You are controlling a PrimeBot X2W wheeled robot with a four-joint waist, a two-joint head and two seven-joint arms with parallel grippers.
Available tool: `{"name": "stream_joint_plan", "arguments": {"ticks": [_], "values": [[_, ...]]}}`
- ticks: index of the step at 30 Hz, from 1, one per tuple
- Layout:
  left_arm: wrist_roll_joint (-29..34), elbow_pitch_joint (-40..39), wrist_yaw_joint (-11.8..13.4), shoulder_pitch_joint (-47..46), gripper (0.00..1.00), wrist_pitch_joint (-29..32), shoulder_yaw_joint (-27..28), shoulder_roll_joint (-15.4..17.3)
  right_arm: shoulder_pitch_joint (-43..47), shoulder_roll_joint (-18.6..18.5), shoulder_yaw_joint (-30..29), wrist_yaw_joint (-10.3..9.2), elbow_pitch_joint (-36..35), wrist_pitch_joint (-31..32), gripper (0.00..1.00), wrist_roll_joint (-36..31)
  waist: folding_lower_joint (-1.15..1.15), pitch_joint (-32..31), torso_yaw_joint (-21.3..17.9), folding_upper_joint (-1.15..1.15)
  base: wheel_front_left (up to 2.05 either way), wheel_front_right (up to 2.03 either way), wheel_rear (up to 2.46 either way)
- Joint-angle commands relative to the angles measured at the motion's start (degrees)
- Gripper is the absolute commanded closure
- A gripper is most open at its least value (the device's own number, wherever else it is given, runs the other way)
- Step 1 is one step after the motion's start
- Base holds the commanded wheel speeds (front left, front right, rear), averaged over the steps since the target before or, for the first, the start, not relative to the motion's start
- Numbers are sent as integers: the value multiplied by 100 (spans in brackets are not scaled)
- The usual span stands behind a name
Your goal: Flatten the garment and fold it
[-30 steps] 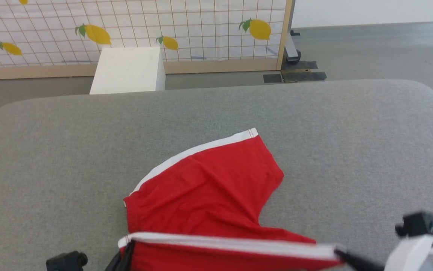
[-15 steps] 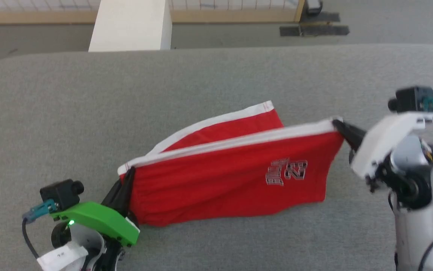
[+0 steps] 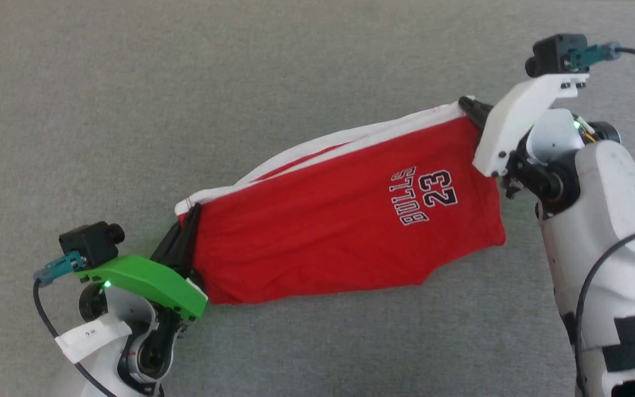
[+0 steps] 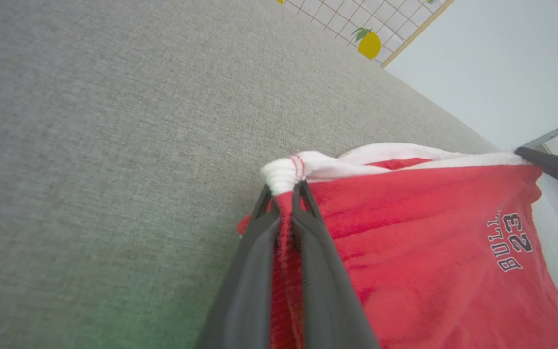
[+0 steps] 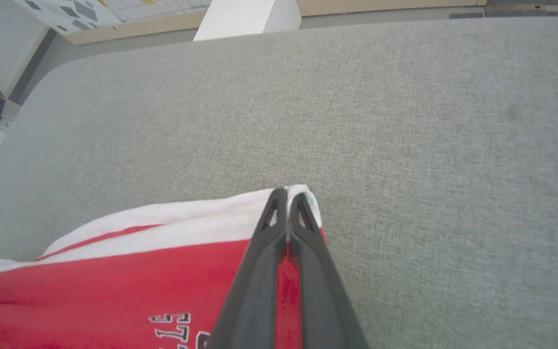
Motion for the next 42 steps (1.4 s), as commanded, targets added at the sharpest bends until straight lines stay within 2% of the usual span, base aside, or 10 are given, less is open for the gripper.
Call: {"name": "stream_joint_plan", "arguments": {"ticks": [1,11,12,13,14,23,26,29,33,42], "values": [[-49,58,-46,-136,100,-48,34,-31,-161,-5,29,-8,180,-81,100,-57,0,236,209,0,0,0,0],[-85,379,-192,-311,100,-148,-8,-126,-708,-5,-50,-8,1305,-370,100,-343,0,390,328,0,0,0,0],[-93,405,-204,-324,95,-154,-16,-143,-730,-5,-34,-8,1384,-407,72,-326,0,382,329,0,0,0,0],[-99,423,-212,-334,58,-153,-26,-157,-743,-5,-24,-8,1444,-442,48,-312,0,368,329,0,0,0,0],[-107,438,-218,-345,0,-158,-30,-171,-758,-5,-43,-8,1512,-503,0,-287,0,344,323,0,0,0,0],[37,247,-146,-204,0,-501,76,-86,-633,-5,40,-8,1478,-959,0,-11,0,-244,196,0,0,0,0],[624,-159,148,138,0,-1093,261,28,-11,-41,69,-8,932,-1054,0,-277,0,-746,42,0,0,0,0],[1656,-503,494,458,0,-1221,238,240,718,-291,324,-8,408,-692,0,-1038,0,-999,-64,0,0,0,0],[2505,-747,766,731,0,-1237,61,355,1345,-271,294,-8,-103,-146,0,-1477,0,-1096,-87,0,0,0,0],[2728,-952,791,1049,0,-1240,134,114,1810,-75,355,-8,-655,492,0,-1782,0,-880,61,0,0,0,0]]}}
